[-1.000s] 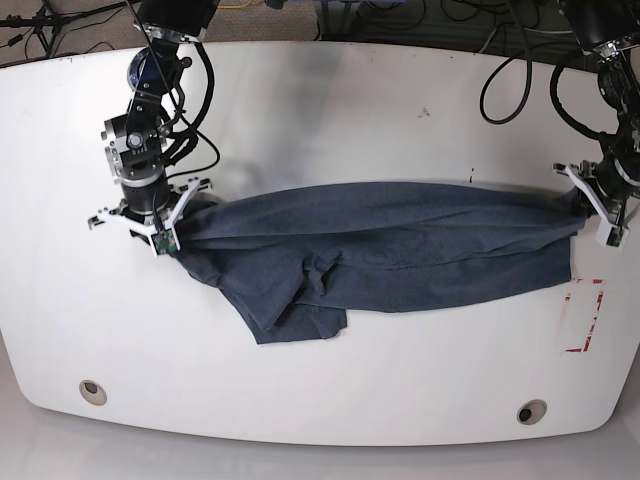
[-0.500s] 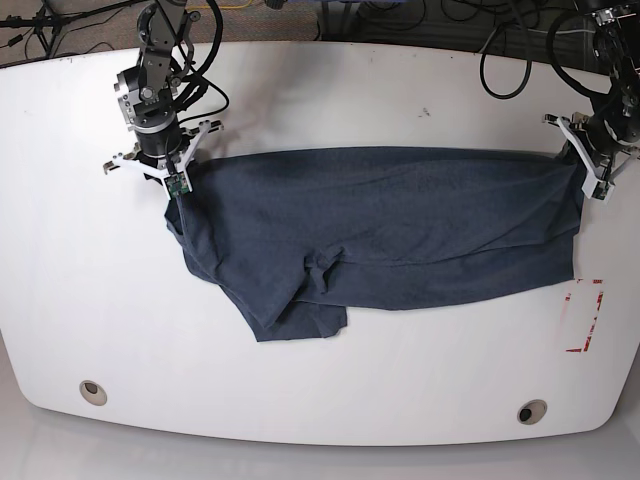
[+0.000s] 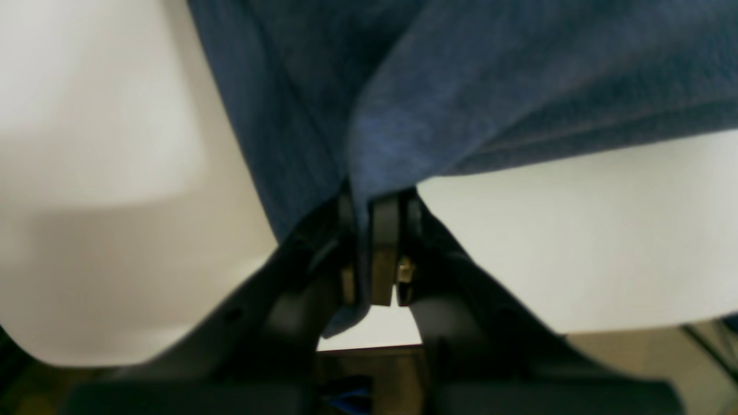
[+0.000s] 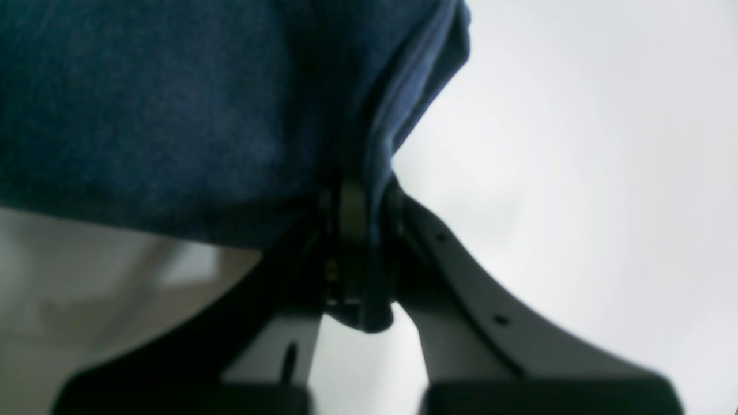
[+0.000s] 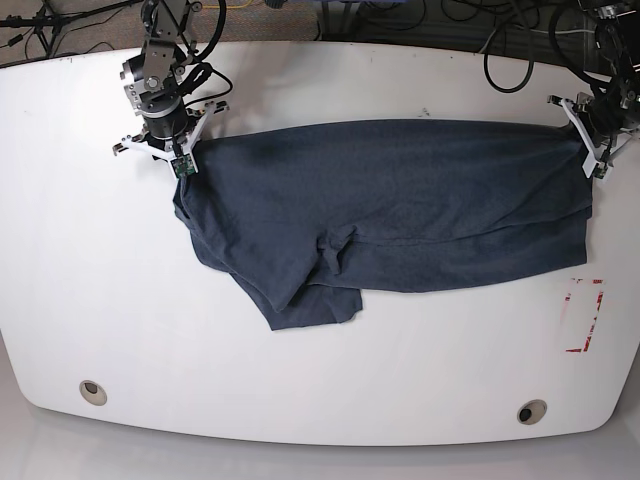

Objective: Fold the T-shirt properly
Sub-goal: 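Open the left gripper to release the shirt end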

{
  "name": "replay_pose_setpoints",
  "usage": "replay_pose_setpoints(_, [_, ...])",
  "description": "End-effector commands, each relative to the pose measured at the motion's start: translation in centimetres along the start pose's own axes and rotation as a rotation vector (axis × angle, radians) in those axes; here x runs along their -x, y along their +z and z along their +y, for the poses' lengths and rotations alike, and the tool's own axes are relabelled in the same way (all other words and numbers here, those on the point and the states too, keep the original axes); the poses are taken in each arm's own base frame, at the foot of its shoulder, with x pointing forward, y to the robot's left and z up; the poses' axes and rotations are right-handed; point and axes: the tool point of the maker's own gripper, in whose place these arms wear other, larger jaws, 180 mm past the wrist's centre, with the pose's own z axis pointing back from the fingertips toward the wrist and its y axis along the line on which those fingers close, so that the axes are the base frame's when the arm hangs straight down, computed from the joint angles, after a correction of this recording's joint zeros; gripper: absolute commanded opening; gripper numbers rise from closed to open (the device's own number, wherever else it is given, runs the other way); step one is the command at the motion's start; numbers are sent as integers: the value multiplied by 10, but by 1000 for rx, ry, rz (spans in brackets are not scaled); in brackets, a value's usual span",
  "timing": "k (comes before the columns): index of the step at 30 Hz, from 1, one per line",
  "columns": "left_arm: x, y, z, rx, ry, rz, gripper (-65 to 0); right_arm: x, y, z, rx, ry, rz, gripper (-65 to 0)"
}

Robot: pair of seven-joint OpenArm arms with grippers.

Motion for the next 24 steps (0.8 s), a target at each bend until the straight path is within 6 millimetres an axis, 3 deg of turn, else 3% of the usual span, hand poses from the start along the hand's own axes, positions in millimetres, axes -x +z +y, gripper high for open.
replay_pose_setpoints(1, [-4,6,10,-28,-45,-5,-650,-7,1,-7,18,5,-27,-650])
replay_pose_setpoints(18, [-1,4,9,-31,-58,14,-647,-8,1,-4,12,6,-29,-650])
replay_pose_setpoints(20, [-1,4,9,-30,-59,14,-587,-8,1,-4,10,5,-29,-650])
replay_pose_setpoints(24, [-2,4,9,-29,-57,10,-394,-8,1,-3,9,4,-30,-650])
